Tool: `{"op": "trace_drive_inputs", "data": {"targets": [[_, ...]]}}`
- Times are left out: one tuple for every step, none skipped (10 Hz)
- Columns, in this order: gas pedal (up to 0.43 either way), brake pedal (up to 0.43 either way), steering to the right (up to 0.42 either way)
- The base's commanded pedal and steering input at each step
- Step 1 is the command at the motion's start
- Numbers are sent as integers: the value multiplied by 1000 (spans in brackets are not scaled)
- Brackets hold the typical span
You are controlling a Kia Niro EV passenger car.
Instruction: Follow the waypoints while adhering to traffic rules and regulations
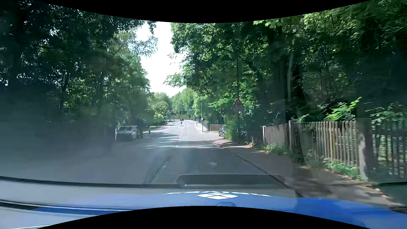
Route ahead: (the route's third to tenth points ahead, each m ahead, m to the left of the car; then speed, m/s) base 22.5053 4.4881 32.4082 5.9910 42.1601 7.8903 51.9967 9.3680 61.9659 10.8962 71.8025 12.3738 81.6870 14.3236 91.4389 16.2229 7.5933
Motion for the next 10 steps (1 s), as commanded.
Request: {"op": "trace_drive_inputs", "data": {"targets": [[98,0,-62],[98,0,-60],[98,0,-59],[98,0,-57],[98,0,-56],[98,0,-53],[98,0,-49],[98,0,-47],[98,0,-44],[98,0,-41]]}}
